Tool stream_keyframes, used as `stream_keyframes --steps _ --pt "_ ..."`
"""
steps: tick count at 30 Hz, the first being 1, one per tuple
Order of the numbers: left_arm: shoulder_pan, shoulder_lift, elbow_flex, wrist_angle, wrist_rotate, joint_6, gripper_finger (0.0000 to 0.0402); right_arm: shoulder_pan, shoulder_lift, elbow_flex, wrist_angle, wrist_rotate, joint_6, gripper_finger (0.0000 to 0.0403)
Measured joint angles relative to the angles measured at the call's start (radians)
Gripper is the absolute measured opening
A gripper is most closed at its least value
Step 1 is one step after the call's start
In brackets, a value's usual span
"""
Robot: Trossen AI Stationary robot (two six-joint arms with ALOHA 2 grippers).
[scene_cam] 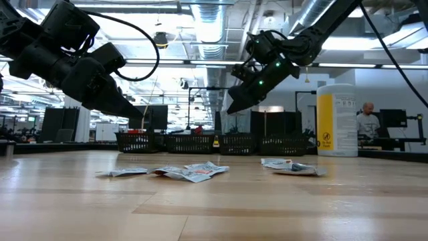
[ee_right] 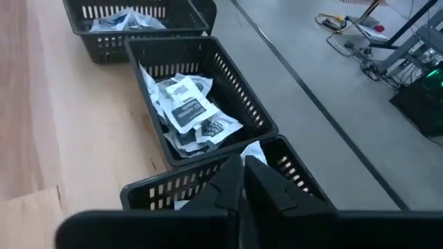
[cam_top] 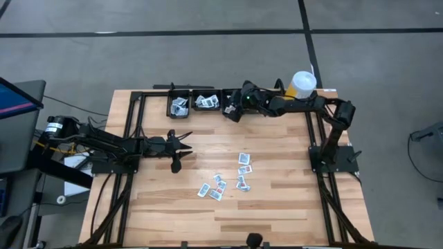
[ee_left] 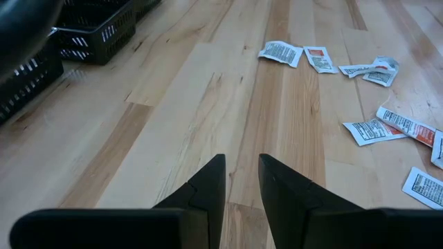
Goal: Pick & Place First Aid Supplies
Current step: Put the orange ointment pack into the middle right black bin
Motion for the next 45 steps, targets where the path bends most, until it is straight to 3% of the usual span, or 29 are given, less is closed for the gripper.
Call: stream_keyframes --steps 12,23,25,31,33,39,45 --pt "0.000 0.000 0.000 0.000 0.000 0.000 0.0088 0.019 0.000 0.000 -0.010 0.005 0.003 0.0089" --pt "0.000 0.000 0.000 0.000 0.000 0.000 0.0088 0.022 0.000 0.000 -0.071 0.001 0.019 0.0102" --pt "0.000 0.000 0.000 0.000 0.000 0.000 0.0088 0.032 0.000 0.000 -0.081 -0.042 0.006 0.0102" --pt "0.000 0.000 0.000 0.000 0.000 0.000 0.0088 0.112 0.000 0.000 -0.178 -0.345 -0.106 0.0100" --pt "0.000 0.000 0.000 0.000 0.000 0.000 0.0088 0.149 0.000 0.000 -0.244 -0.399 -0.128 0.0099" --pt "0.000 0.000 0.000 0.000 0.000 0.000 0.0088 0.272 0.000 0.000 -0.463 -0.400 -0.121 0.0098" --pt "0.000 0.000 0.000 0.000 0.000 0.000 0.0088 0.409 0.000 0.000 -0.540 -0.397 -0.037 0.0098"
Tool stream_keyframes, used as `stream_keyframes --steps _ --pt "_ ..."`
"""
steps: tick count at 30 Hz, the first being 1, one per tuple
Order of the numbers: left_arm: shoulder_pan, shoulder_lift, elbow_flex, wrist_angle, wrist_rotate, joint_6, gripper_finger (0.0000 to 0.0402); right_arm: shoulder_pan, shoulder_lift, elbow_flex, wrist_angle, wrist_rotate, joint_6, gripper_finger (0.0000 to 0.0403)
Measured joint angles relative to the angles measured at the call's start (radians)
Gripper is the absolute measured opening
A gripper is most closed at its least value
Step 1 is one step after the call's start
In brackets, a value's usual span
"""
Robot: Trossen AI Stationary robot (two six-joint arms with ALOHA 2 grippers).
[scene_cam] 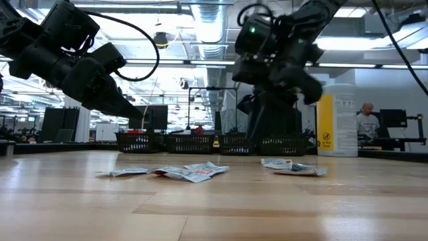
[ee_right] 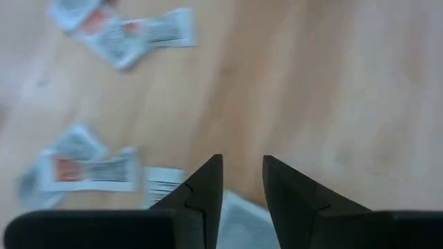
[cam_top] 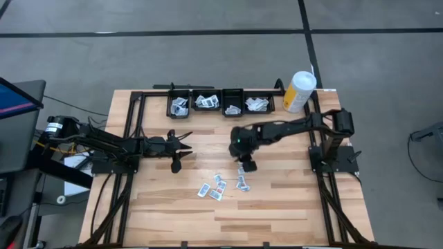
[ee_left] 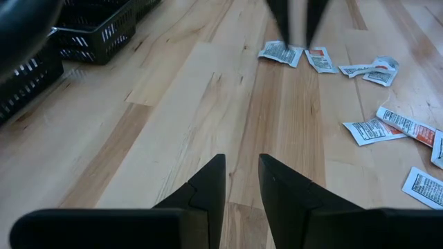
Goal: Pick & Place First Aid Supplies
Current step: Put the orange ointment pack into the middle right black bin
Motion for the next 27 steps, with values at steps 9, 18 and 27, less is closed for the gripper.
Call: stream_keyframes --steps 9,18,27 --pt "0.000 0.000 0.000 0.000 0.000 -0.003 0.0088 0.142 0.000 0.000 -0.054 0.159 0.027 0.0098" --pt "0.000 0.000 0.000 0.000 0.000 -0.003 0.0088 0.151 0.000 0.000 -0.076 0.160 0.029 0.0098" --pt "0.000 0.000 0.000 0.000 0.000 -0.002 0.0088 0.153 0.000 0.000 -0.068 0.157 0.029 0.0098"
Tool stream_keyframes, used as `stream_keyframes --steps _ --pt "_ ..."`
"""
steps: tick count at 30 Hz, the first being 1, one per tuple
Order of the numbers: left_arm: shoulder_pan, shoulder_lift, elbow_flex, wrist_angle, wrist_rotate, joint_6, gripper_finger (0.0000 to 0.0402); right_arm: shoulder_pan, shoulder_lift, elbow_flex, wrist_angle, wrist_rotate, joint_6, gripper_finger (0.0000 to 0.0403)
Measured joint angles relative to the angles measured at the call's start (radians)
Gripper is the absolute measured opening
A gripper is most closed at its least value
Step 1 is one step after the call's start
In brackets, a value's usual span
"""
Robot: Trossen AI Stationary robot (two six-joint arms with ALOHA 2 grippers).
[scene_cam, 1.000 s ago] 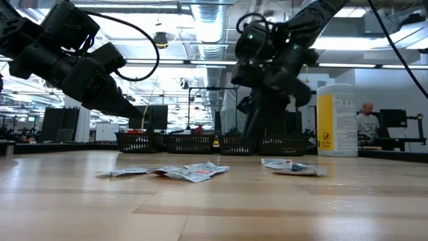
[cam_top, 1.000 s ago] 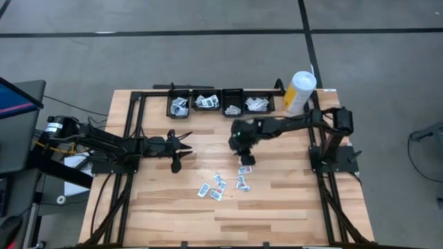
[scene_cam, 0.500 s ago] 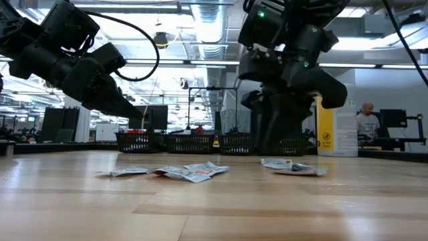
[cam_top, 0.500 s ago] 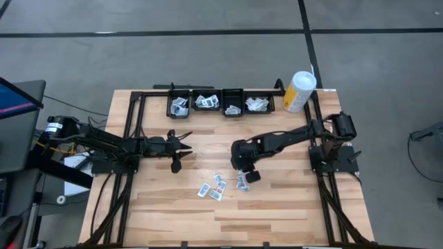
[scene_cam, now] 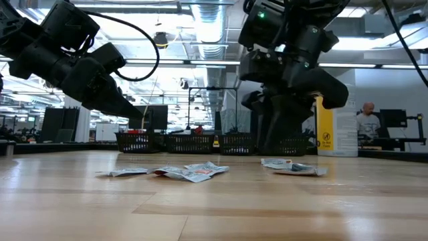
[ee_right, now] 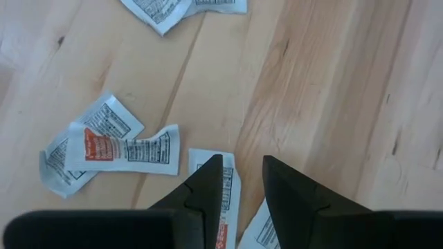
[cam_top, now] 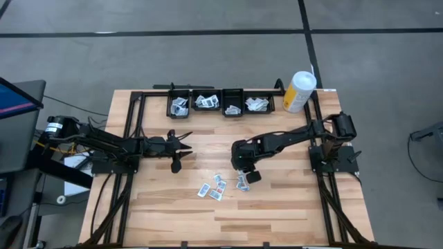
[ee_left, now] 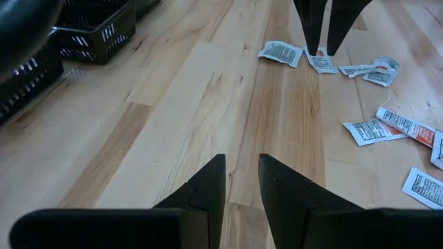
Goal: Pick & Place First Aid Supplies
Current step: Put the orange ointment pack into the middle right black bin
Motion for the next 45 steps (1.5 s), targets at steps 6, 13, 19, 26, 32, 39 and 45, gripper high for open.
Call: stream_keyframes --steps 6,13,19,26,32,39,45 --pt "0.000 0.000 0.000 0.000 0.000 0.002 0.0088 0.000 0.000 -0.007 0.023 -0.004 0.015 0.0098" --pt "0.000 0.000 0.000 0.000 0.000 0.002 0.0088 0.000 0.000 -0.080 0.102 -0.024 0.041 0.0098" --pt "0.000 0.000 0.000 0.000 0.000 0.002 0.0088 0.005 0.000 -0.083 0.128 -0.024 0.045 0.0098" --pt "0.000 0.000 0.000 0.000 0.000 0.002 0.0088 0.006 0.000 -0.083 0.143 -0.026 0.037 0.0098" --pt "0.000 0.000 0.000 0.000 0.000 0.002 0.0088 0.006 0.000 -0.083 0.150 -0.026 0.034 0.0098" --pt "0.000 0.000 0.000 0.000 0.000 0.002 0.0088 0.006 0.000 -0.086 0.155 -0.027 0.051 0.0098" --pt "0.000 0.000 0.000 0.000 0.000 0.002 0.0088 0.006 0.001 -0.150 0.241 -0.026 0.084 0.0098"
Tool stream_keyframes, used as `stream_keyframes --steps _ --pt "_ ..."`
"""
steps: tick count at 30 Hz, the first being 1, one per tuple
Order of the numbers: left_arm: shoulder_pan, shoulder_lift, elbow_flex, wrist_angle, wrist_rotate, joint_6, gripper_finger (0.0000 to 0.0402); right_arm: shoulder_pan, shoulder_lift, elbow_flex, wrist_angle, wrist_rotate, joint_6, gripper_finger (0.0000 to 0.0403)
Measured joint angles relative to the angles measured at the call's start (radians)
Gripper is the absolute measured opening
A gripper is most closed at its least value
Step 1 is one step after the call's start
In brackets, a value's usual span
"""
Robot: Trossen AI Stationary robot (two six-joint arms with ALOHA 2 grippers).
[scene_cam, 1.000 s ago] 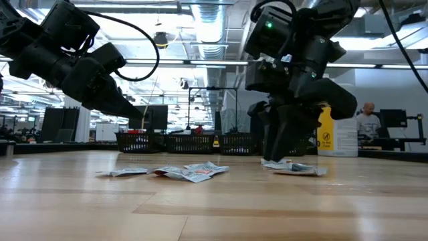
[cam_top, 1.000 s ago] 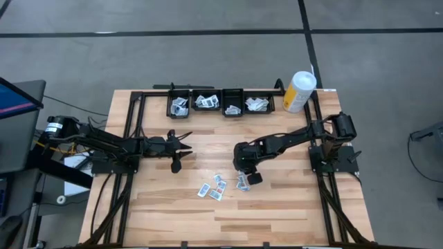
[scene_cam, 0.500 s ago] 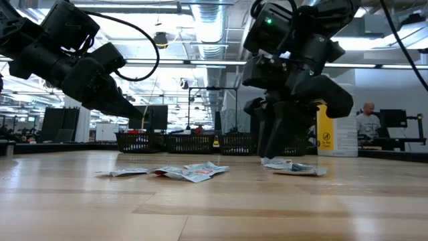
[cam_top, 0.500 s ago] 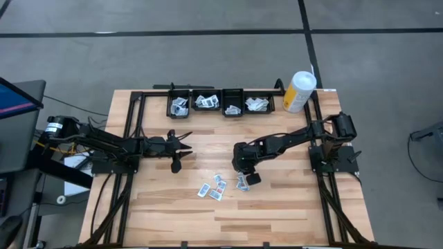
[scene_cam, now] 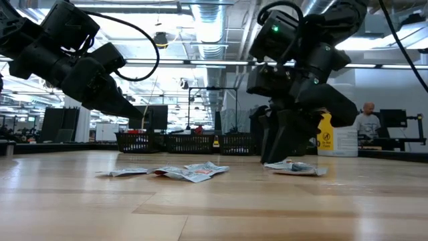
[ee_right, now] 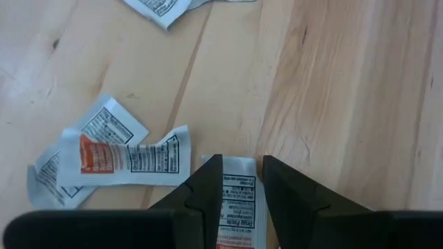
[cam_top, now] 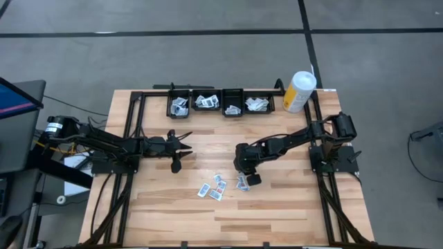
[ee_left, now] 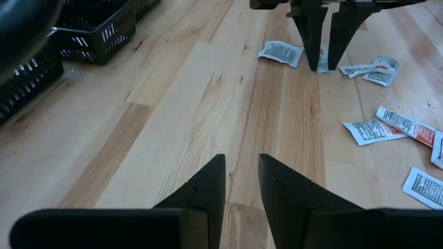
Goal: Pick & Place First Aid Supplies
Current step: Put the orange ointment pack into the middle right black bin
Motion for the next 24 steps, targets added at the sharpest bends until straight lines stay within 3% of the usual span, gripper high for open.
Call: stream_keyframes --steps 10,19,24 --pt "0.000 0.000 0.000 0.000 0.000 0.000 0.0088 0.000 0.000 -0.011 0.018 0.000 -0.002 0.0091" --pt "0.000 0.000 0.000 0.000 0.000 0.000 0.0088 -0.002 0.000 -0.011 0.021 0.002 -0.006 0.0008" --pt "0.000 0.000 0.000 0.000 0.000 0.000 0.0088 -0.001 0.000 -0.012 0.022 0.000 -0.006 0.0005"
